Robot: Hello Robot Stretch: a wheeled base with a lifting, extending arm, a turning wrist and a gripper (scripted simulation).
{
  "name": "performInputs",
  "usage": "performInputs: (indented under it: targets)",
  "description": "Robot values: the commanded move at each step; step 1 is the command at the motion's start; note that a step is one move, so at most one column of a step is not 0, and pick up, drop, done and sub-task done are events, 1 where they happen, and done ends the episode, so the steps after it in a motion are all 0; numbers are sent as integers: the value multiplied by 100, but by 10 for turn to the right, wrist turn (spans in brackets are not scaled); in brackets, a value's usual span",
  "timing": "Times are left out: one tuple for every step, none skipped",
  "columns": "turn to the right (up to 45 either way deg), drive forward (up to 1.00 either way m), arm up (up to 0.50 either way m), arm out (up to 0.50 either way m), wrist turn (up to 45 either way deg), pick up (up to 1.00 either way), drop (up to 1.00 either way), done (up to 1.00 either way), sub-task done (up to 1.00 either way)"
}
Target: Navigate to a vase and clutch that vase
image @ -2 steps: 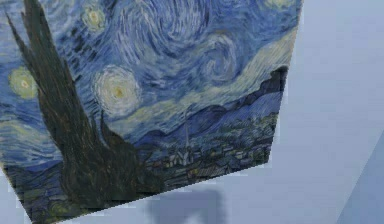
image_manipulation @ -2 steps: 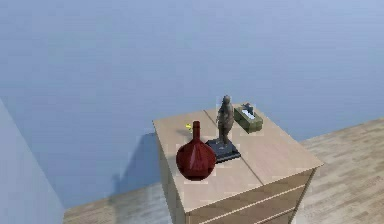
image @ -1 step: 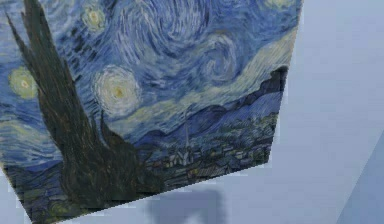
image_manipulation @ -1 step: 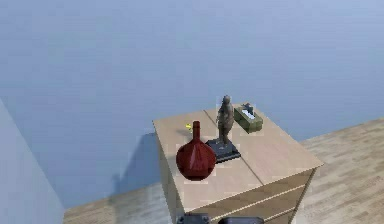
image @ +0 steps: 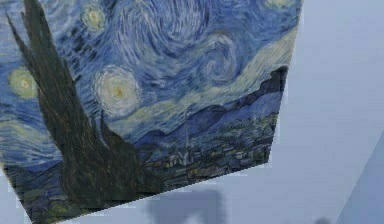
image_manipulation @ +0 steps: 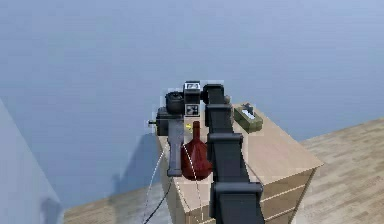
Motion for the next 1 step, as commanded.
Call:
performInputs:
  targets:
    - [0,0,0,0,450,0,0,0,0]
